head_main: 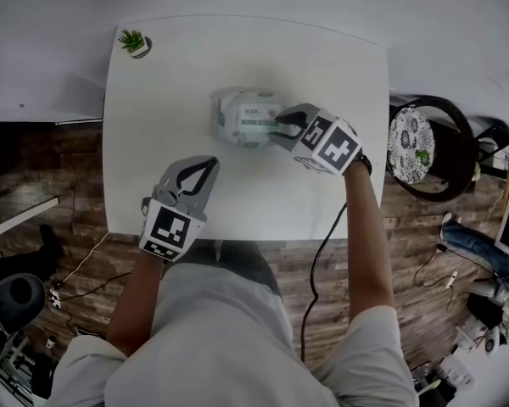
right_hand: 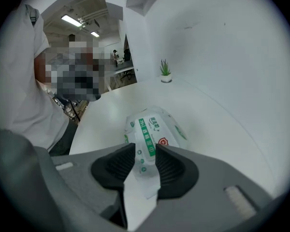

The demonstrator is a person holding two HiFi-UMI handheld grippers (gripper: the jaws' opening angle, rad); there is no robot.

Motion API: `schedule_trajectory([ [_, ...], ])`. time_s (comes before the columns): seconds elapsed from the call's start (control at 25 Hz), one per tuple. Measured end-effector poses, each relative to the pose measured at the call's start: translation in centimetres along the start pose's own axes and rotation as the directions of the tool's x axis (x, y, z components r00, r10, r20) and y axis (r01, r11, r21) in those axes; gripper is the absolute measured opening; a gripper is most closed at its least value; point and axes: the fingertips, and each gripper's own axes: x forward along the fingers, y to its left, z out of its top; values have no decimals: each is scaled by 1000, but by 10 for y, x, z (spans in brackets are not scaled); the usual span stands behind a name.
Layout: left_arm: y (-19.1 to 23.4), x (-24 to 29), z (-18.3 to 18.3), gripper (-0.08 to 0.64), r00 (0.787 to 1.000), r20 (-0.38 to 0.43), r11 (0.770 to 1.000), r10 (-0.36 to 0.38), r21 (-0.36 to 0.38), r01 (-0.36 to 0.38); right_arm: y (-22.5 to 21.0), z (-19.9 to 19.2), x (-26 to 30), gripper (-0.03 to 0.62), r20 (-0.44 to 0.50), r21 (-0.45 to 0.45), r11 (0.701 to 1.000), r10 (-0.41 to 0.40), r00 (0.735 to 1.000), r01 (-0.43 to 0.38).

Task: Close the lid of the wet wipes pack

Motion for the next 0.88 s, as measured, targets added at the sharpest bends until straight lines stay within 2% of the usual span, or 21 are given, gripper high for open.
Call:
schedule_trajectory([
  [0.4,5,-13,-11,6,1000,-19,1000,20,1,-20,5,-10,22,135,-11,53,999,-11,1000,12],
  [0.56,3,-12,-13,6,1000,-22,1000,12,1,-12,3,-11,25,135,-41,47,999,-17,999,18],
  [0.88,4,-7,-12,6,1000,-25,1000,3,4,-3,-1,-12,30,121,-81,93,995,-22,996,30],
])
